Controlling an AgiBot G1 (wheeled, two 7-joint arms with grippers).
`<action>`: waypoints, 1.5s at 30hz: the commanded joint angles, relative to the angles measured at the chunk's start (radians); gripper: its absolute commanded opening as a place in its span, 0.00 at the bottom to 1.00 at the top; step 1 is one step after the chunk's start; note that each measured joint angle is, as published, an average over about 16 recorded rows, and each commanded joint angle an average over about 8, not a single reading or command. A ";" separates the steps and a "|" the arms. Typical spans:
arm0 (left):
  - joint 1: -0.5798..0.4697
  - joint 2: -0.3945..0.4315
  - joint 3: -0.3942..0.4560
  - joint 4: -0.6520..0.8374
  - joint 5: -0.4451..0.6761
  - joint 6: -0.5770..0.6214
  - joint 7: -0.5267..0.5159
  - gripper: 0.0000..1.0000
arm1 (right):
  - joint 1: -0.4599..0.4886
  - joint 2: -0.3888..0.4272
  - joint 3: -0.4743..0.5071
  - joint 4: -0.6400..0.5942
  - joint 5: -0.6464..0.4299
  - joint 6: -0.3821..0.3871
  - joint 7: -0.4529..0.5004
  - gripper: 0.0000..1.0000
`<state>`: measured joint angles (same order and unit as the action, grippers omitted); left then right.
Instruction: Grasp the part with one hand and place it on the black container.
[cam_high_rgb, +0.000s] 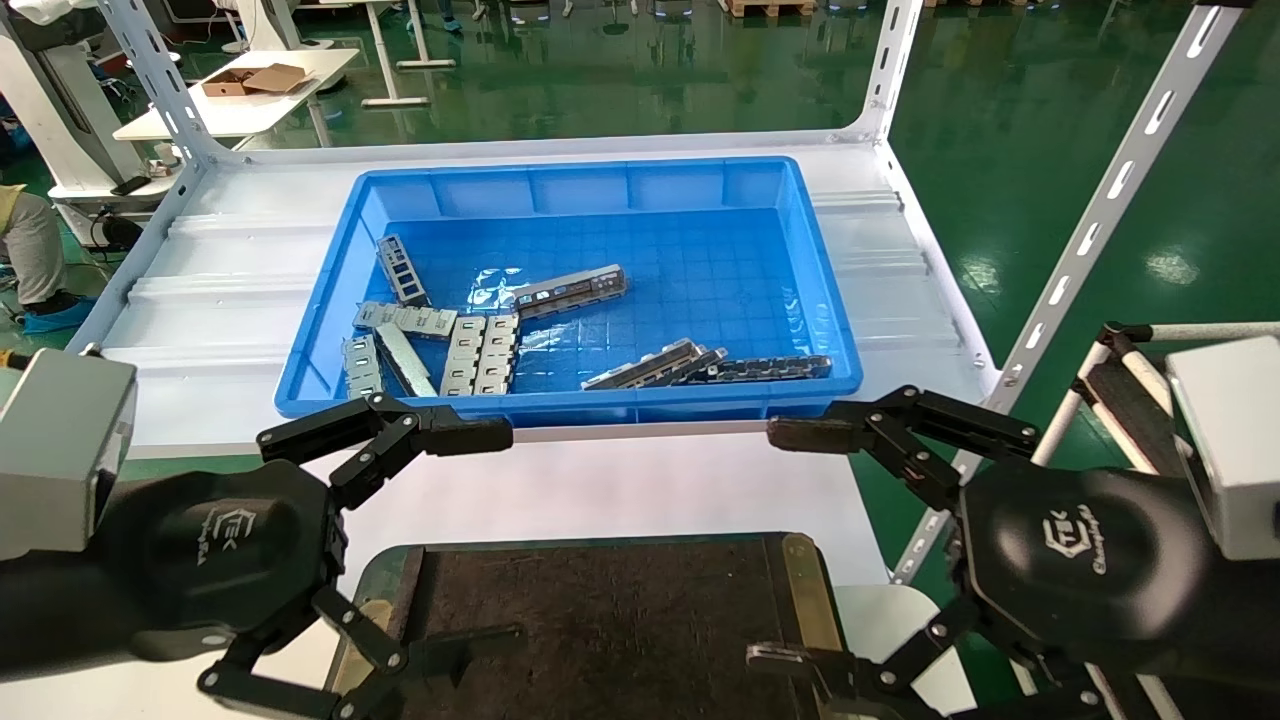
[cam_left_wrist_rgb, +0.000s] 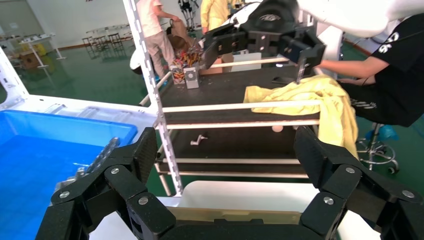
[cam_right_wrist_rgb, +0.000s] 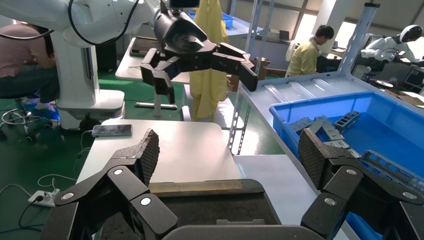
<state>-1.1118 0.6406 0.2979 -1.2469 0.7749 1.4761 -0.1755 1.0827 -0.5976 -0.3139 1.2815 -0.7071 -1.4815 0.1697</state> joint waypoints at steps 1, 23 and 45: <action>-0.008 0.006 0.005 0.007 0.012 -0.003 0.003 1.00 | 0.000 0.000 0.000 0.000 0.000 0.000 0.000 1.00; -0.217 0.188 0.087 0.314 0.225 -0.085 0.131 1.00 | 0.000 0.000 -0.001 0.000 0.001 0.000 -0.001 1.00; -0.500 0.459 0.153 0.923 0.413 -0.274 0.468 1.00 | 0.001 0.001 -0.002 0.000 0.001 0.001 -0.001 1.00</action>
<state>-1.6074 1.0975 0.4486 -0.3302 1.1831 1.1947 0.2887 1.0833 -0.5969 -0.3157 1.2812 -0.7060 -1.4810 0.1688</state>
